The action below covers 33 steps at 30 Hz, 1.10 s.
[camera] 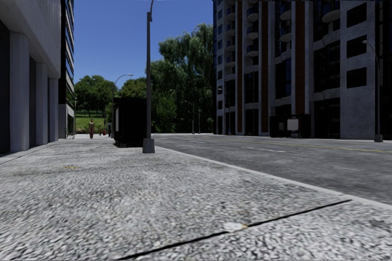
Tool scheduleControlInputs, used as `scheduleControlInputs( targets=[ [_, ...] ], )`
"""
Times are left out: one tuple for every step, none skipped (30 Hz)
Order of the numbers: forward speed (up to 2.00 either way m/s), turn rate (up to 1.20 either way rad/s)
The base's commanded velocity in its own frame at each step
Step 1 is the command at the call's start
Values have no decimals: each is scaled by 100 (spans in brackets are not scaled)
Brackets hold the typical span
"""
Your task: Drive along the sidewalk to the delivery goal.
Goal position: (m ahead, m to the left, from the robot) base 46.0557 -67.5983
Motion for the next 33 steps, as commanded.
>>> scheduleControlInputs(
  targets=[
    [156,51],
    [156,51],
    [156,51],
    [156,51],
    [156,51],
    [157,51],
    [157,51],
    [158,51],
    [160,51],
    [160,51],
    [162,51],
    [166,51],
    [170,51],
    [173,51],
    [177,51],
    [177,51],
    [178,51],
    [178,51],
    [178,51],
    [178,51],
    [178,51],
    [179,51],
    [179,51],
    [182,51],
    [192,51],
    [200,51],
    [200,51],
    [200,51],
    [200,51],
    [200,51],
    [200,51],
    [200,51],
    [200,51]
  ],
)
